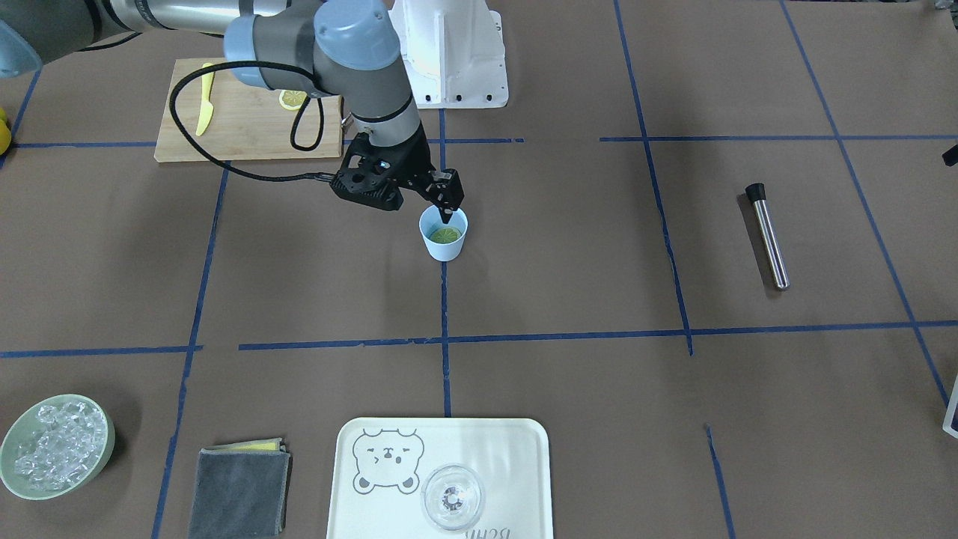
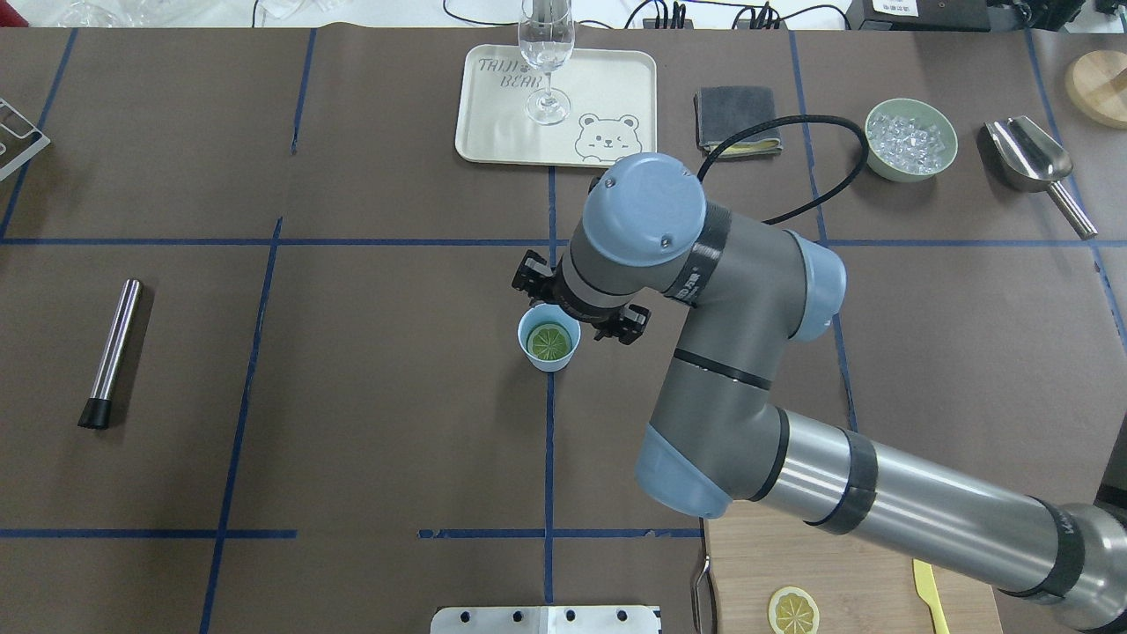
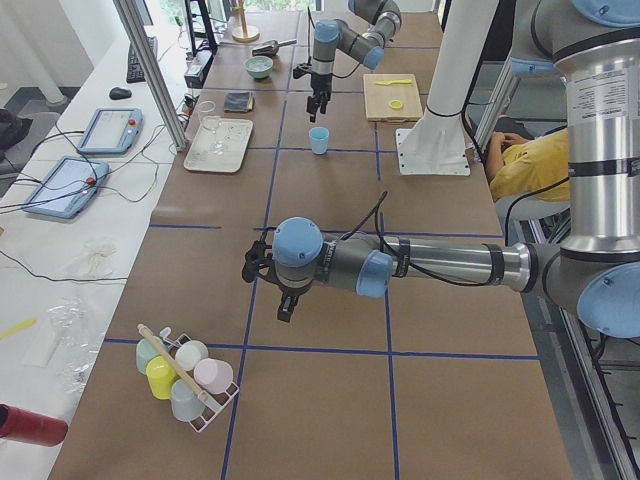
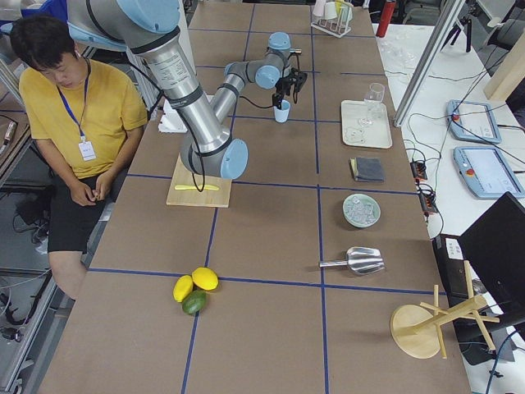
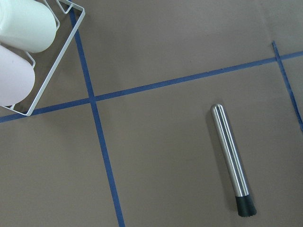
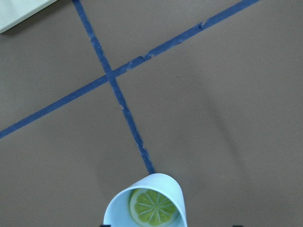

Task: Squeeze lemon into cup
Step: 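Grasp the steel muddler with the left gripper while the right arm withdraws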

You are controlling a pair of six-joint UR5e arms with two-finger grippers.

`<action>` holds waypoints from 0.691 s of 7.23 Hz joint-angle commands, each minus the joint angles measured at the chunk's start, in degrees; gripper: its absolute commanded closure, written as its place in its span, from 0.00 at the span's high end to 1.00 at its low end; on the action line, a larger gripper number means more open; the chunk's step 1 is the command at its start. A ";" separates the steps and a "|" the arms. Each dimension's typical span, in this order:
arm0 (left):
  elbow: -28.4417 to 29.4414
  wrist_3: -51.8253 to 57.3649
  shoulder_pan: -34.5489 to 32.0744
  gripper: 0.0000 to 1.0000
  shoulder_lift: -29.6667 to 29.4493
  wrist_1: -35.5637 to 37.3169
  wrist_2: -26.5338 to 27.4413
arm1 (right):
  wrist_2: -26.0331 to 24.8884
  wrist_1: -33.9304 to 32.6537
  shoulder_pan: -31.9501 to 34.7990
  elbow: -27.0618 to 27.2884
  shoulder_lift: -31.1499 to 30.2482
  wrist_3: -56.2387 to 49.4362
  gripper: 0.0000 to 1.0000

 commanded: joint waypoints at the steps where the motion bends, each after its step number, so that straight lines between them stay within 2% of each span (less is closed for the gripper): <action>1: 3.34 -18.55 12.41 1.00 -2.30 -11.40 8.37 | 7.42 -0.32 7.32 11.28 -12.16 -9.67 1.00; 2: 5.08 -29.10 17.61 1.00 -5.71 -12.75 11.22 | 11.46 -0.32 11.36 15.69 -18.92 -16.59 1.00; 3: 7.80 -30.69 20.97 0.99 -8.09 -12.76 11.42 | 13.42 -0.32 14.45 18.08 -24.39 -23.71 1.00; 4: 11.22 -30.70 22.66 0.98 -9.59 -12.85 11.77 | 13.87 0.11 16.22 18.37 -27.75 -29.26 1.00; 5: 12.03 -31.14 23.37 0.98 -11.52 -12.59 13.43 | 14.05 0.12 16.59 18.20 -28.21 -30.80 1.00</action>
